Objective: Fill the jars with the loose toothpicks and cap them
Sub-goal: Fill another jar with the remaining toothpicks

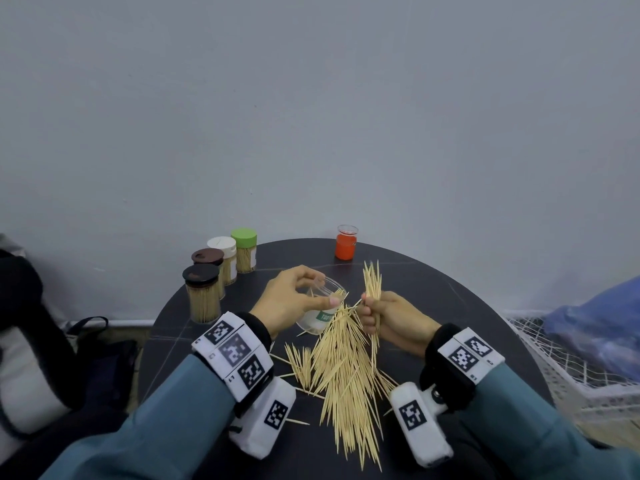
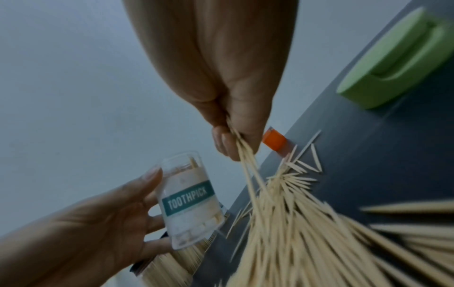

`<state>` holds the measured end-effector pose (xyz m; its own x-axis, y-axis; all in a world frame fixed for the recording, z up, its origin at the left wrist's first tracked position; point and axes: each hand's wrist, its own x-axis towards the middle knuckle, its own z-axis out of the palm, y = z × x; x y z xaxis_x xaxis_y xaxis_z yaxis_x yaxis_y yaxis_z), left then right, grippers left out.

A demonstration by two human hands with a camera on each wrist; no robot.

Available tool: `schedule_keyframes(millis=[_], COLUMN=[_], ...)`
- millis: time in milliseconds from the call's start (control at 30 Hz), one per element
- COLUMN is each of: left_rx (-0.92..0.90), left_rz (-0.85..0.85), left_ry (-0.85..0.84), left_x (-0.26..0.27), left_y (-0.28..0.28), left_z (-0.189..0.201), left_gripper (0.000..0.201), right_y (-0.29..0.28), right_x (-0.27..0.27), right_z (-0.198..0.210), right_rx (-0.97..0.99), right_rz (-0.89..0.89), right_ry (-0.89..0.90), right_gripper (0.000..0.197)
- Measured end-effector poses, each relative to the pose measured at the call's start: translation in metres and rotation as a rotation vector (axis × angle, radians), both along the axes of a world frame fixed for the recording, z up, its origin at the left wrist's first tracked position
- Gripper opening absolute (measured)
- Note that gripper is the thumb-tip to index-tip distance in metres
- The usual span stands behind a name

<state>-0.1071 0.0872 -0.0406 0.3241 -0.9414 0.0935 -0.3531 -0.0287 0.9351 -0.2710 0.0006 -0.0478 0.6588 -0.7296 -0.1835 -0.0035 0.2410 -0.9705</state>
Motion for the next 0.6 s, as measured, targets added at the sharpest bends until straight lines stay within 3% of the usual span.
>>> schedule_keyframes(millis=[433,600], left_rx=[0.025,0.024], left_rz=[0.001,-0.008], left_ry=[-0.066,-0.060], left_x=[0.002,0.001], left_y=[-0.001,0.001], left_z=[-0.005,-0.002], left_gripper=[0.049,0.053], right_y=[0.003,0.007], right_x=[0.039,0.053], right_z=[0.062,0.056], right_rx=[-0.338,-0.413], right_rz=[-0.150,-0.170], right_ry=[-0.316,-0.301], right_gripper=[0.028,0.020])
